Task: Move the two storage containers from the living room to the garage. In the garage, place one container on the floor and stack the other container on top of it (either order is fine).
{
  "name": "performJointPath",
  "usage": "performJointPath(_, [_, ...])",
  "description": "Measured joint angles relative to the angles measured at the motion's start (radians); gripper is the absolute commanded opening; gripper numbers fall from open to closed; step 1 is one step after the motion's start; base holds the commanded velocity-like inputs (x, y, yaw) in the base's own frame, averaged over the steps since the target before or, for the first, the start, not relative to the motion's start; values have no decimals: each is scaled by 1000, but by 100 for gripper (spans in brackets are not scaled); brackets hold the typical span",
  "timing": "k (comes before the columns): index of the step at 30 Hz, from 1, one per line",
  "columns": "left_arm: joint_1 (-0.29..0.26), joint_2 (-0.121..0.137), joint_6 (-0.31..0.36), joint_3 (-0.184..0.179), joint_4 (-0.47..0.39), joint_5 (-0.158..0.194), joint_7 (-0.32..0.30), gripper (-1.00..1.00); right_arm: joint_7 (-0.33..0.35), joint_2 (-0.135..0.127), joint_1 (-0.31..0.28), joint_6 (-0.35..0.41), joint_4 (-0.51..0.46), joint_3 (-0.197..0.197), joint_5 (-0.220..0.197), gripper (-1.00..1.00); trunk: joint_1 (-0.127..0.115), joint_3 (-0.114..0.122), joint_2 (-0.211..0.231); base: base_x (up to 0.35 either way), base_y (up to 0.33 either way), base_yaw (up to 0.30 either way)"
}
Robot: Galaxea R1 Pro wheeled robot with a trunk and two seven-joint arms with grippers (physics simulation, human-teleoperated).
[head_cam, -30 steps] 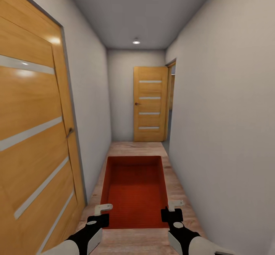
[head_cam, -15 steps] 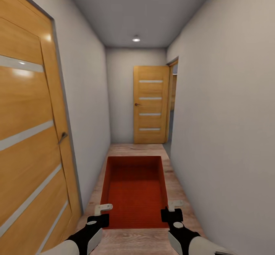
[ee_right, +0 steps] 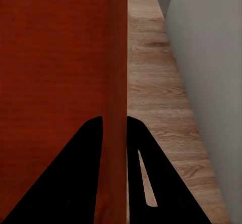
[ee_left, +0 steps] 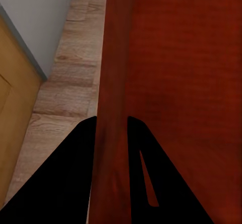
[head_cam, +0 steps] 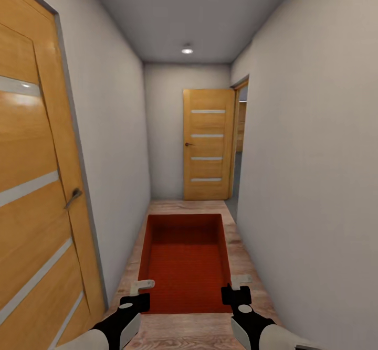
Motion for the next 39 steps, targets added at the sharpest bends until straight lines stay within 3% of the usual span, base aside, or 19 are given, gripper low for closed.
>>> performJointPath(39, [0, 0, 0, 0, 1, 1, 0, -100, 0, 0, 0, 2, -1, -1, 3, -100, 0, 0, 0, 324, 0, 0])
